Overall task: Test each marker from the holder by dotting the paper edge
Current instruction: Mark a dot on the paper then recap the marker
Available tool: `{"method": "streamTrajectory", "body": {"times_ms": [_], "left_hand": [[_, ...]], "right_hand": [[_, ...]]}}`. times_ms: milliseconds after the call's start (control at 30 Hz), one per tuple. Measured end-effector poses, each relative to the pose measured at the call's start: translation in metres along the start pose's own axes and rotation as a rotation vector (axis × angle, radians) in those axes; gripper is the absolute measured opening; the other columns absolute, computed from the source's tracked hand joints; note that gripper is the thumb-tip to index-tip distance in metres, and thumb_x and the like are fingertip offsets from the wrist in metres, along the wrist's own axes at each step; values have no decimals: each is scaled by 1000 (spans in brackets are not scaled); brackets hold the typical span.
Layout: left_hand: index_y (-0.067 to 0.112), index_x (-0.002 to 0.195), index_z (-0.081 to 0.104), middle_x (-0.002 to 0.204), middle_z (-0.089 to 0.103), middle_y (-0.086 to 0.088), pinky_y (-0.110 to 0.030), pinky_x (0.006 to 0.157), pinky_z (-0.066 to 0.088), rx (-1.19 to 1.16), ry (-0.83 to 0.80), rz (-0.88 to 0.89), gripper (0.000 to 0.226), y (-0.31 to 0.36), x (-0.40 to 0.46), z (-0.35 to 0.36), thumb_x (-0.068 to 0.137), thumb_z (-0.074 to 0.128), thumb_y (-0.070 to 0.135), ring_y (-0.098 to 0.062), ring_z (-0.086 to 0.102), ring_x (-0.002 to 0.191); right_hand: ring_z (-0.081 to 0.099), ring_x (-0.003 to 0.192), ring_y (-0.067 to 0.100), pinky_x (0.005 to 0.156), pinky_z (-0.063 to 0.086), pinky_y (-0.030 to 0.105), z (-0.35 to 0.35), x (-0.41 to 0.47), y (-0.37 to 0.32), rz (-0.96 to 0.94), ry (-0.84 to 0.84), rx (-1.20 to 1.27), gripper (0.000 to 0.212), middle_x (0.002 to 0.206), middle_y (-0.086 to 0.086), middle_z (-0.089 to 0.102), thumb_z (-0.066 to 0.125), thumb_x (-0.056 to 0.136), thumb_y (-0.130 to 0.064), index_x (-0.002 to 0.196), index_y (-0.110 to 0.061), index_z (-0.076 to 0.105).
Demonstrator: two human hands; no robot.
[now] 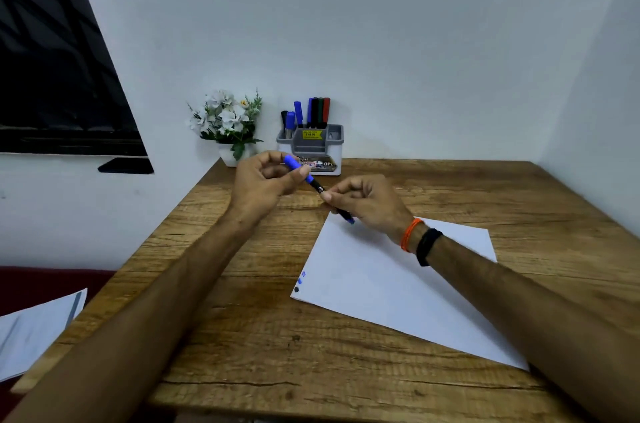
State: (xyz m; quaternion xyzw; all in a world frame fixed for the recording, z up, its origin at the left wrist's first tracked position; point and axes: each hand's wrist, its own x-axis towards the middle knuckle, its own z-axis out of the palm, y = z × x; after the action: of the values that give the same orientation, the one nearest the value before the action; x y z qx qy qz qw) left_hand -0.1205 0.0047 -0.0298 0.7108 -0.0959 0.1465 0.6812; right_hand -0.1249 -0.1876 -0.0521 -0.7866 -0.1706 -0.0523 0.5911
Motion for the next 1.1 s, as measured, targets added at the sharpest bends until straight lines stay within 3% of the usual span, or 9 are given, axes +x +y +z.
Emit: {"method": "streamTrajectory", "body": {"times_ms": [167,300,400,500,733,800,1100], "left_hand": [[6,94,66,74,74,-6,-28,62,59,25,0,55,25,20,29,7,74,80,10,-18,73,71],[4,99,66,80,74,-13,-33,60,61,199,42,118,31,35,62,12,74,82,14,-20,74,70],[9,98,68,80,74,-9,-40,64,62,308,80,174,32,45,91,14,73,84,21,-20,73,68],[14,100,69,81,75,-3,-38,67,62,405,114,210,33,52,115,20,73,84,28,-15,73,70],[16,102,66,87,73,-3,-31,71,61,428,145,233,34,49,160,52,74,83,28,-12,70,71],[15,102,67,84,73,-2,-35,73,61,423,143,230,35,45,168,59,73,83,29,-15,71,73],[18,99,63,77,69,0,-33,76,58,662,-28,242,38,12,166,72,69,86,21,-15,67,75]], "right_hand": [[67,67,4,67,49,16,3,26,-9,17,18,-111,14,72,-5,72,78,81,-29,88,-18,72],[68,85,9,82,56,25,-4,53,-8,46,159,-174,35,94,-3,72,86,71,-30,99,-17,68],[65,91,12,76,52,21,-13,69,-5,16,294,-331,45,106,-4,68,84,72,-31,111,-17,65],[65,91,18,81,55,30,-18,83,3,58,360,-363,50,116,2,65,82,74,-23,118,-13,59],[63,106,22,94,52,33,-16,115,21,172,323,-372,68,131,7,60,80,77,-29,134,-11,49],[63,108,23,96,52,34,-14,119,26,173,315,-365,68,131,8,61,80,77,-29,134,-11,50],[66,103,19,86,51,27,-9,123,36,149,335,-350,60,124,7,66,78,79,-28,130,-11,53]]}}
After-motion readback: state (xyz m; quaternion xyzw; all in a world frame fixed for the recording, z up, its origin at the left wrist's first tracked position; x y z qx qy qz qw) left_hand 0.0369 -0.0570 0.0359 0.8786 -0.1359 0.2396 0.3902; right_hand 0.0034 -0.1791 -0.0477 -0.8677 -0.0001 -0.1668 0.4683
